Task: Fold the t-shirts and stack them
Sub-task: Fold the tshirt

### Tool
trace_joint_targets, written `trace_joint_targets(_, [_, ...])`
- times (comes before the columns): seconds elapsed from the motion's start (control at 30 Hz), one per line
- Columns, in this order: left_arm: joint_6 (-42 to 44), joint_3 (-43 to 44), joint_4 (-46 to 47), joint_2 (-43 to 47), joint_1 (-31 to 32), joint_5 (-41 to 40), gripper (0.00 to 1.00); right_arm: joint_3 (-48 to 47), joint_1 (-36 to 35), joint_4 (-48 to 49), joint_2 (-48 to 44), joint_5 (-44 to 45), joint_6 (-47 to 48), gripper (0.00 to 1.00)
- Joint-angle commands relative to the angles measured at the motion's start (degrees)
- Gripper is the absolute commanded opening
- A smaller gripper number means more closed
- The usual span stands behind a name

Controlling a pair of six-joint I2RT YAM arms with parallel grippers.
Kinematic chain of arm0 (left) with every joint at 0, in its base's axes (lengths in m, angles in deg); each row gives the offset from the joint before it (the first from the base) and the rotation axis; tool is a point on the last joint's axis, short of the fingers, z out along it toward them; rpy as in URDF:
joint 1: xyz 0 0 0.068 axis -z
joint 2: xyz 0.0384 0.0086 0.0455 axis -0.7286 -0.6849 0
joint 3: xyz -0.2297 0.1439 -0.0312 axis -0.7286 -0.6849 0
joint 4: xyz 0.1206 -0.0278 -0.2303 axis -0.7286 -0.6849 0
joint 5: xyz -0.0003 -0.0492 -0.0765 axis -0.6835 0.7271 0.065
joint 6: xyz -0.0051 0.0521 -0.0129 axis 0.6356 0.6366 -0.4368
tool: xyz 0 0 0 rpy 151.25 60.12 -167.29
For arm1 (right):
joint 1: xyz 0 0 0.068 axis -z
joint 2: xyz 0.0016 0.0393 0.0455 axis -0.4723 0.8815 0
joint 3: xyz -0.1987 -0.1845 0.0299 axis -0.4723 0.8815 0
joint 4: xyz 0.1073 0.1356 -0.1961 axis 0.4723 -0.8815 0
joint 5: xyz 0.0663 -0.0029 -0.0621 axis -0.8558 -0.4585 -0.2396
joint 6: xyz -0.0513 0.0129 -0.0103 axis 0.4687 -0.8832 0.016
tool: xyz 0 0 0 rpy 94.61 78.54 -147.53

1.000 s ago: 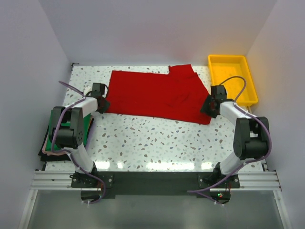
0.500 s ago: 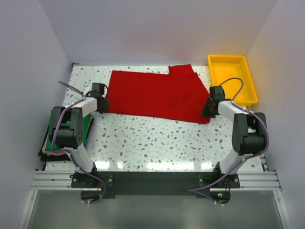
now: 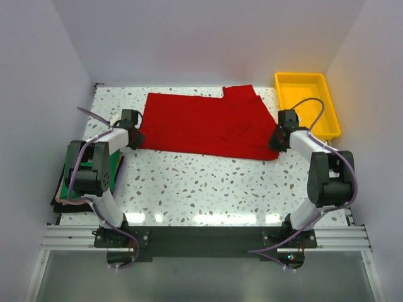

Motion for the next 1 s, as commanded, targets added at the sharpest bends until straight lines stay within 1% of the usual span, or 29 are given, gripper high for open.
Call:
trace_joint_targets(0.0, [1.0,-0.71,-2.16,-0.62,-0.85,-1.74,0.28,-1.46,0.24,-0.16,-1.95,3.67,-0.01,0.06])
trace_joint_targets(0.3, [1.08,-0.88,-2.33,-0.71,-1.12,-1.57,0.28,-0.41,1.38,0.01,-0.36,4.64,-0.71,0.07])
trace_joint_targets(0.4, [0.99,-0.97,-2.25,-0.44,-1.12,-1.22,0.28,-0.23,1.56,-0.25,0.34,4.46,-0.89,0.13])
trace_joint_targets(0.5, [0.99,-1.06,-1.9,-0.09,-1.12,-0.51,0.28,-0.15,1.56,-0.34,0.43,3.94,-0.89,0.24])
trace_joint_targets(0.53, [1.17,-1.06,-1.46,0.08,-1.2,-0.25,0.31,-0.23,1.56,-0.69,0.17,3.76,-0.89,0.27])
trace_joint_targets(0.57, [1.52,-1.06,-1.19,0.52,-1.2,-0.07,0.32,-0.32,1.56,-0.78,-0.1,3.76,-0.89,0.37])
trace_joint_targets(0.6, [1.61,-0.97,-1.1,0.78,-1.2,0.28,0.33,-0.23,1.56,-0.95,-0.71,3.76,-0.8,0.41])
trace_joint_targets(0.7, [2.22,-0.8,-0.14,2.1,-1.12,1.51,0.4,0.38,1.65,-1.66,-3.43,3.06,-0.98,0.55])
trace_joint_targets(0.73, [2.14,-0.71,-0.05,2.63,-1.12,2.21,0.45,1.17,1.56,-1.66,-5.09,2.36,-1.15,0.56])
trace_joint_targets(0.8, [1.96,-0.88,0.04,4.47,-1.12,2.74,0.48,2.49,1.56,-1.05,-6.6,0.17,-1.77,0.56])
trace_joint_targets(0.83, [1.79,-1.06,-0.13,5.26,-1.12,3.0,0.52,4.15,1.56,-0.78,-7.91,-0.89,-2.2,0.56])
trace_joint_targets(0.9, [0.47,-1.58,-1.1,7.55,-0.94,2.66,0.53,6.87,1.47,0.09,-9.06,-3.69,-3.52,0.57])
trace_joint_targets(0.97, [-0.58,-1.94,-2.33,10.0,-0.76,2.04,0.57,8.9,1.47,1.85,-10.64,-5.11,-4.75,0.57])
